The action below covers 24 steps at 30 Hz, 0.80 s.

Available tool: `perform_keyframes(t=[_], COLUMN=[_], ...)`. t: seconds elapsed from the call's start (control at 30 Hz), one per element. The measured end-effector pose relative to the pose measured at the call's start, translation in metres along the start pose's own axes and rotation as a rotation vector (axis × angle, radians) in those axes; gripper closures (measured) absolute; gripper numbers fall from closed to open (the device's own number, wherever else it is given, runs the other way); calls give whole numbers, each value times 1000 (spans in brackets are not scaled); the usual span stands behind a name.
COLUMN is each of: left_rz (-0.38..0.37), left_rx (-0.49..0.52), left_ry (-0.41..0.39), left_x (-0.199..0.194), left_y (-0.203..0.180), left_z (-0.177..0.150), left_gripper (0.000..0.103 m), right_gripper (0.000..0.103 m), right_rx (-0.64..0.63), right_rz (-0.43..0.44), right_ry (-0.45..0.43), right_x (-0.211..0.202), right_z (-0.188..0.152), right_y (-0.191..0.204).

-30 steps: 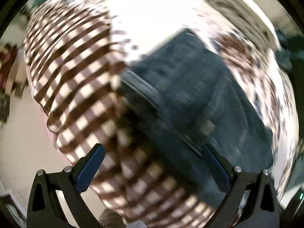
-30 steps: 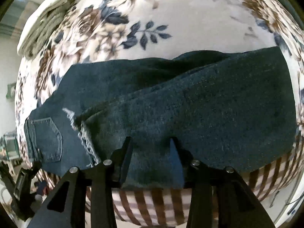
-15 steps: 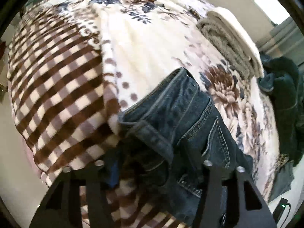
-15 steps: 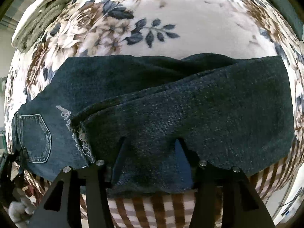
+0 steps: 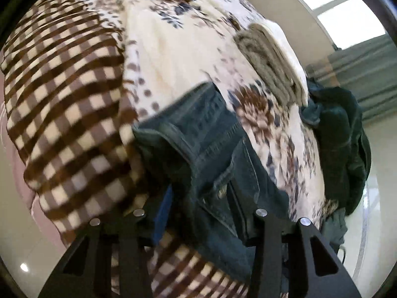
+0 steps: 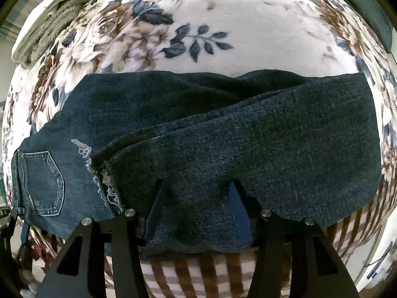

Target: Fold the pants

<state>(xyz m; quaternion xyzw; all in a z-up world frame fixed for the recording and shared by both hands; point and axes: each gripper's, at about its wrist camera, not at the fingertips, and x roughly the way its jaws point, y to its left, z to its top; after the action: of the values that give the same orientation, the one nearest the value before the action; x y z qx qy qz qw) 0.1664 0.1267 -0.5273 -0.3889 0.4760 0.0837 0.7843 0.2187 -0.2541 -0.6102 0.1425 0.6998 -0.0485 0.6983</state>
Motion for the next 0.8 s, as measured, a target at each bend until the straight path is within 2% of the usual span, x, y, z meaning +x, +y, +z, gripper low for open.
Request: perform_keyframes(t=[0.07,0.2,0.3,0.37,0.43,0.6,0.63,0.7,0.73,0.8], left_rz=[34,30,1,5,-2,-40,-46,-87,-108,-199], left_rx=[-14,-153,-207,-183,-152,-148,-133,-72,-35,19], left_ry=[26,112,98,78,39,15,-1,-47,-68,-78], left_x=[9,40,49,54,59,74,70,58,51,40], left_y=[4,32,39,34,29,33,30,19,10,-9], left_z=[-6,-3,5,13,20,24,23,20,19,21], left_gripper=[60,59,58,58,53,54,64,76,77,78], right_gripper=[47,47,47,47,47,47,47,47,47,47], right_rx=[1,2,1,-3,-6,-10,-13,-19,-19,-15], right_rz=[0,1,6,7,4,3,3,6,9,16], right_ry=[4,6,4,-1,-6,-9,-10,-13,-18,-25], right_x=[0,-1,-1,-1,-1,-4,-4,-6,-7,-9], right_z=[1,1,1,0,-1,-5,-5,-7,-8,-12], right_y=[1,0,0,0,0,1,1,1,-1,-4])
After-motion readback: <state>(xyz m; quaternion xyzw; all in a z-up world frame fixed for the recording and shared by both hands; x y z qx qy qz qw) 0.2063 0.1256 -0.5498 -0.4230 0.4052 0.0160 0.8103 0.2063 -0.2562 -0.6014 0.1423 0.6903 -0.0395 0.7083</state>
